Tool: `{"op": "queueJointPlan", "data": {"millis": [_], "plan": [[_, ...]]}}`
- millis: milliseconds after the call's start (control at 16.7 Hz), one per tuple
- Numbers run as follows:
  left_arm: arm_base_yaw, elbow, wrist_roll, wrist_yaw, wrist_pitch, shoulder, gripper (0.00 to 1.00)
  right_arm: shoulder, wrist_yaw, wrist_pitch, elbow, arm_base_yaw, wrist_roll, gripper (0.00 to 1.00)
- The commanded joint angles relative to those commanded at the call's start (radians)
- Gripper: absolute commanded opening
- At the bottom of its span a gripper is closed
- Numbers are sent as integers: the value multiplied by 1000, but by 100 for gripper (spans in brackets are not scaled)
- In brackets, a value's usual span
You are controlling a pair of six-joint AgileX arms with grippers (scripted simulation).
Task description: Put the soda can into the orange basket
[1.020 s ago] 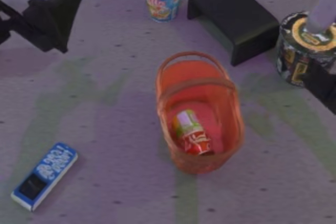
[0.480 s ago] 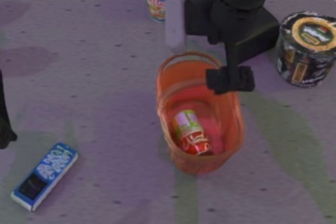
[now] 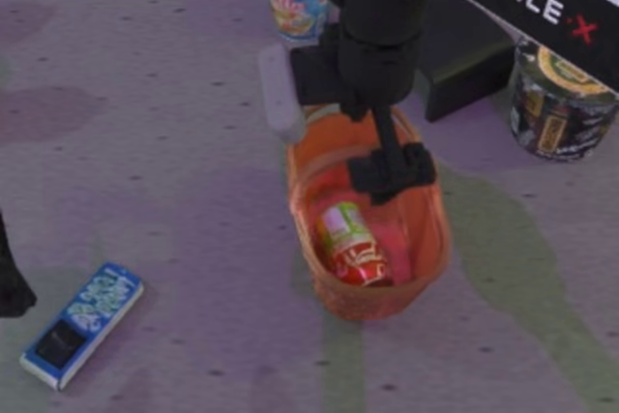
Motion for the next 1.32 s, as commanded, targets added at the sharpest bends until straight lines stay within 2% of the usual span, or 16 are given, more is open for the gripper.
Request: {"op": "queueJointPlan", "data": {"millis": [840, 1320], "plan": [[0, 0, 0, 0, 0, 0, 100, -22, 0, 95, -117, 1, 0, 100], [0, 0, 0, 0, 0, 0, 100, -22, 0, 95, -117, 1, 0, 40]]}}
